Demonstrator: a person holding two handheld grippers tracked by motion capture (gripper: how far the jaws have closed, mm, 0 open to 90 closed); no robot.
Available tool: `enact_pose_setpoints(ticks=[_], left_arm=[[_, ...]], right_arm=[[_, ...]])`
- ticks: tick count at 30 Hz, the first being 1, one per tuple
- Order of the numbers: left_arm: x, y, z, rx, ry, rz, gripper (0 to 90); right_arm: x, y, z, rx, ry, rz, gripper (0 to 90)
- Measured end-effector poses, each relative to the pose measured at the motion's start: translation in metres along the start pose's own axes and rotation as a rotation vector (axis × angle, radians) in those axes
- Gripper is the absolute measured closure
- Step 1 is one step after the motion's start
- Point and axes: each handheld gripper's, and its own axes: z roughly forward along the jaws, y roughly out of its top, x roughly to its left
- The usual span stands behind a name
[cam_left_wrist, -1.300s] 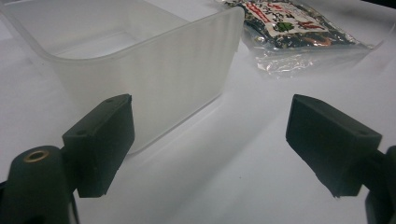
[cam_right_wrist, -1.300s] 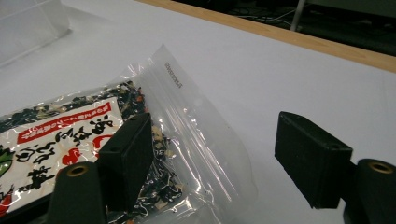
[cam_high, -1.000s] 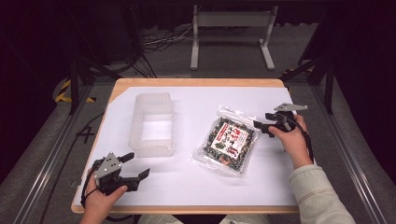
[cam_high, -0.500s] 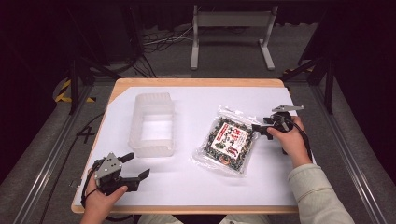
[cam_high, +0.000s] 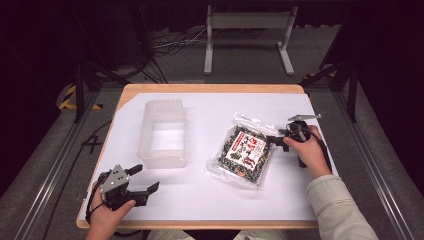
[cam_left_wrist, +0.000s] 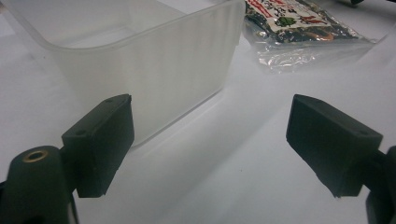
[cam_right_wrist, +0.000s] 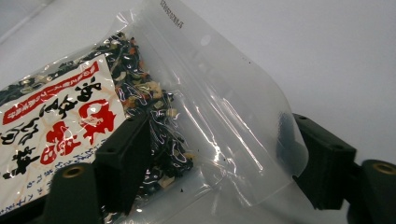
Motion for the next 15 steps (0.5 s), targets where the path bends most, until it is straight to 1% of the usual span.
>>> enact_pose_setpoints(ticks=[1, 2, 3, 5, 6, 7, 8, 10, 11, 12, 14, 15], left_arm=[[0.000, 0.000, 0.000, 0.000, 0.000, 0.000, 16.3], [0.000, 0.000, 0.000, 0.009, 0.009, 0.006, 16.3], [-0.001, 0.000, 0.001, 0.015, 0.016, 0.010, 16.5], [-0.001, 0.000, 0.001, 0.015, 0.017, 0.013, 16.6], [-0.001, 0.000, 0.001, 0.015, 0.017, 0.013, 16.6], [-0.001, 0.000, 0.001, 0.014, 0.018, 0.012, 16.6], [-0.001, 0.000, 0.001, 0.014, 0.018, 0.011, 16.6], [-0.001, 0.000, 0.001, 0.014, 0.017, 0.006, 16.6], [-0.001, 0.000, 0.001, 0.014, 0.017, 0.005, 16.6], [-0.001, 0.000, 0.001, 0.014, 0.018, 0.004, 16.6], [-0.001, 0.000, 0.001, 0.015, 0.021, 0.002, 16.6], [-0.001, 0.000, 0.001, 0.016, 0.022, 0.000, 16.6]], right_arm=[[0.000, 0.000, 0.000, 0.010, -0.007, -0.010, 34.3], [0.000, 0.000, 0.000, 0.010, -0.007, -0.010, 34.3], [0.001, 0.000, -0.001, 0.016, -0.002, -0.009, 39.2], [0.003, 0.001, -0.002, 0.020, -0.010, -0.017, 44.2], [0.003, 0.002, -0.003, 0.021, -0.010, -0.017, 49.1], [0.003, 0.002, -0.006, 0.018, -0.014, -0.024, 57.7], [0.003, 0.003, -0.008, 0.038, -0.031, -0.046, 65.1], [0.003, 0.003, -0.009, 0.041, -0.034, -0.053, 66.9], [0.004, 0.004, -0.009, 0.041, -0.038, -0.069, 72.4], [0.004, 0.004, -0.009, 0.041, -0.038, -0.069, 72.4], [0.008, 0.006, -0.011, 0.042, -0.057, -0.098, 79.2], [0.009, 0.006, -0.011, 0.037, -0.075, -0.115, 85.7]])
